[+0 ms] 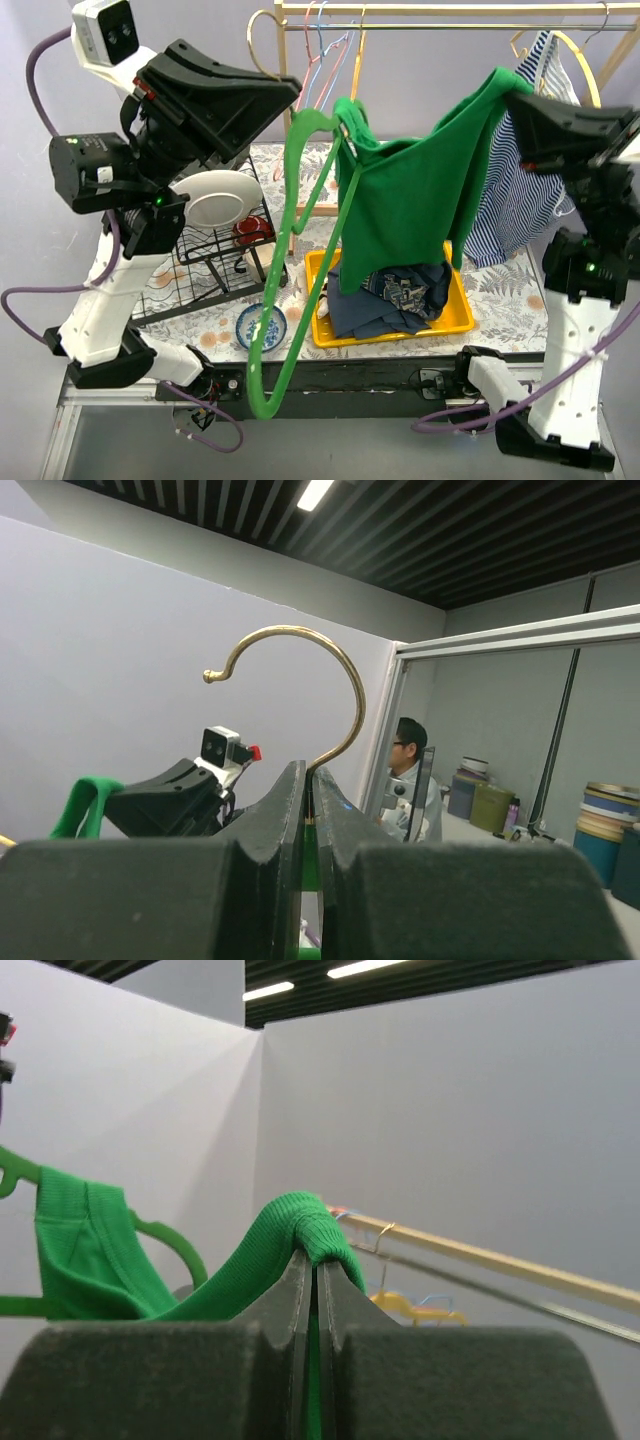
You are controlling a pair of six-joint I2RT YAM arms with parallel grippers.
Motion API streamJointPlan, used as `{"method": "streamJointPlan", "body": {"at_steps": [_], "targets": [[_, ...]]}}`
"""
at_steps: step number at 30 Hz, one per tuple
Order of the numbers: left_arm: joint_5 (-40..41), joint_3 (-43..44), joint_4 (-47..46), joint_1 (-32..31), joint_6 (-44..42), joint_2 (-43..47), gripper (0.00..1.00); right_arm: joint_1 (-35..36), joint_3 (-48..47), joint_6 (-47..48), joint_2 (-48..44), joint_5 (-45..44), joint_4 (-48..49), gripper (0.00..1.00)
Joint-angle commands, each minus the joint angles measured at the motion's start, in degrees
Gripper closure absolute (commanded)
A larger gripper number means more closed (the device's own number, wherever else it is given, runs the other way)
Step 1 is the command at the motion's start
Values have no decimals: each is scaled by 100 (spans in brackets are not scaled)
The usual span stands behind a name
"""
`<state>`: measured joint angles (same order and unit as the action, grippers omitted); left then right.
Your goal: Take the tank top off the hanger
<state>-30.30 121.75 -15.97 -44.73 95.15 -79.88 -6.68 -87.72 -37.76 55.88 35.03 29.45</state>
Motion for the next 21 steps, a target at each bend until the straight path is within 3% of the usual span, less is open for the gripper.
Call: {"method": "streamJointPlan", "body": {"at_steps": [1,3,6,10,18,21], "targets": [[-81,-624,-196,17,153,455,100,-9,1053,-530,-576,469,-192,99],[-72,-924,-179,17,126,674,100,-9,1658,-461,-779,523,-788,99],[-90,-1688,-214,17,48,1008,100,-9,2519,-171,-1166,479,-941,99],[-116,-2603,-328,26,-189,1290,100,-9,3040,277,-1273,163,-1362,99],[-599,-2640,-293,17,-279,975,100,0,2735,761,-798,118,-2215,99],[-906,-2726,-416,17,-138,860,100,87,2602,708,-814,391,-2961,99]]}}
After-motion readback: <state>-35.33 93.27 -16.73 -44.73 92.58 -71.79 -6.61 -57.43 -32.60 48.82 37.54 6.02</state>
